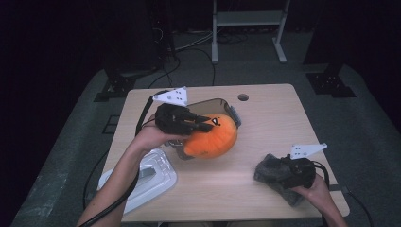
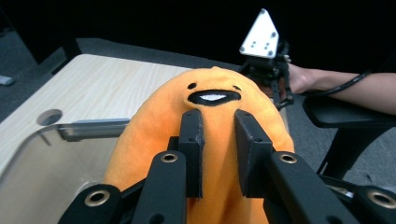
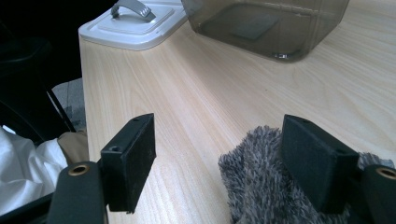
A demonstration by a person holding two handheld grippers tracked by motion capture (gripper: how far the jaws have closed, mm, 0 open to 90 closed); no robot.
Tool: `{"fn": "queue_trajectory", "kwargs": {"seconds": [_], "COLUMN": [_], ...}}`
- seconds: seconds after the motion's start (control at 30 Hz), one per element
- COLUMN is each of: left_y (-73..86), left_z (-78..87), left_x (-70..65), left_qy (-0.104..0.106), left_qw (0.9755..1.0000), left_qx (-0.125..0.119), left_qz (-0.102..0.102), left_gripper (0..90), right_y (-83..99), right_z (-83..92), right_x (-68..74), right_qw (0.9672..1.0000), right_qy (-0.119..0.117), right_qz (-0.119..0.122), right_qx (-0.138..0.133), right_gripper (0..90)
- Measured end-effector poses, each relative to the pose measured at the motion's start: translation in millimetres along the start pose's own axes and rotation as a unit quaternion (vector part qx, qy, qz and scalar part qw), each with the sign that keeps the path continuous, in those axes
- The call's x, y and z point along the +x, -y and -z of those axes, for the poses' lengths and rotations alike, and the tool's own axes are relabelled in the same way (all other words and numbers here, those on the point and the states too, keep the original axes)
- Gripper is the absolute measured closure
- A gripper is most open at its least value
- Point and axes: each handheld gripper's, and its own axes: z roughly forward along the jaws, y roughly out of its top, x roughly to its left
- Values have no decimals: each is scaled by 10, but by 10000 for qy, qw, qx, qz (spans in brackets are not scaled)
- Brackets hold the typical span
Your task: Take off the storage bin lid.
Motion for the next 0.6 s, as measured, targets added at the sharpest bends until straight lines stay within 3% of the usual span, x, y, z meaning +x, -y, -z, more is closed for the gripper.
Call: {"fn": "queue_trajectory", "kwargs": {"seconds": [0.6], "left_y": [-42], "left_z": [110], "left_x": [472], "left_qy": [-450], "left_qw": [9988], "left_qx": [93], "left_qz": [160], "left_gripper": [750], "right_y": [13], "right_z": [1], "right_x": [-23], "right_qw": [10000], "right_qy": [-31], "right_qz": [-47], "right_qx": [-45], "right_gripper": [261]}}
